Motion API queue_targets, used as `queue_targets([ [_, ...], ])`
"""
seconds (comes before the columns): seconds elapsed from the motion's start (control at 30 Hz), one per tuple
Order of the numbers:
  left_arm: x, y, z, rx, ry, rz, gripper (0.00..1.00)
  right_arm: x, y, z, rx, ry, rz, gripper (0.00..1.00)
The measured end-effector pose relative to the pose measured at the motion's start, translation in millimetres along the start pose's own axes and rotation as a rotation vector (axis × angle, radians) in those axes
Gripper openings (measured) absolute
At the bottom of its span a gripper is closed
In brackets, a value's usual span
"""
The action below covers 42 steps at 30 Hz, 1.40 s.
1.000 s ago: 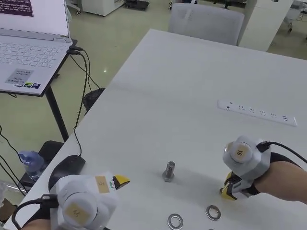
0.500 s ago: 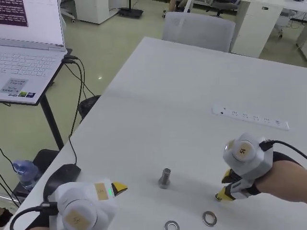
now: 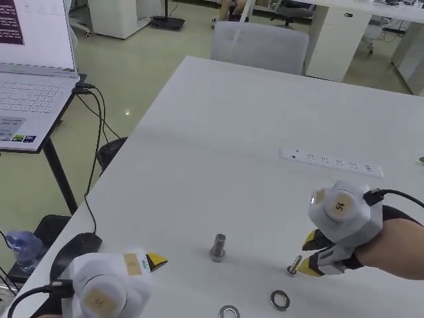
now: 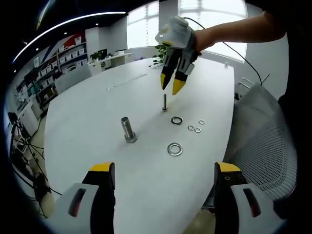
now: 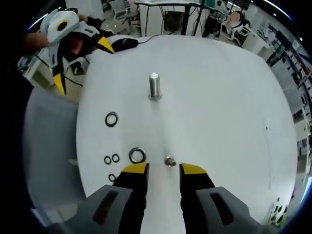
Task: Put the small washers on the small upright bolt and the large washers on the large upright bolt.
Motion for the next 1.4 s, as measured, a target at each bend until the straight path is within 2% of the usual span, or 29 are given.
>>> queue_targets([
  [0.1, 0.1, 0.5, 3.2, -0.019, 0.0, -0.001, 0.84, 4.6, 4.4, -3.5, -0.002, 0.001, -0.001, 0.26],
  [0.2, 0.0, 0.1, 5.3, -0.02, -0.006, 0.0, 0.84, 8.0, 8.5, -7.4, -0.003, 0.003, -0.003, 0.26],
  [0.5, -2.7, -2.0, 8.0, -0.008, -0.023, -0.013, 0.83, 22.8, 16.0, -22.9, -0.003, -0.001, 0.01, 0.26],
  [0.97, -6.9, 0.9, 11.2, -0.012, -0.031, -0.006, 0.81, 51.5, 22.5, -43.9, -0.005, -0.007, 0.027, 0.26],
  [1.23, -11.7, 3.7, 8.6, 0.001, -0.034, -0.011, 0.8, 68.2, 22.0, -52.9, 0.0, -0.011, 0.04, 0.26],
  [1.4, -13.2, 6.7, 9.8, -0.001, -0.037, -0.007, 0.8, 74.7, 13.7, -59.2, -0.001, -0.023, 0.052, 0.27],
])
Point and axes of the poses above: the centre of the closed fingertips' face, and the gripper's own axes: y roughly backward along the fingers, x roughly to its left, z roughly out of its top, the point moved 8 cm from there along y, roughly backward along the fingers, and after that the axes turned 13 degrees about -y, right-handed, at the moved point
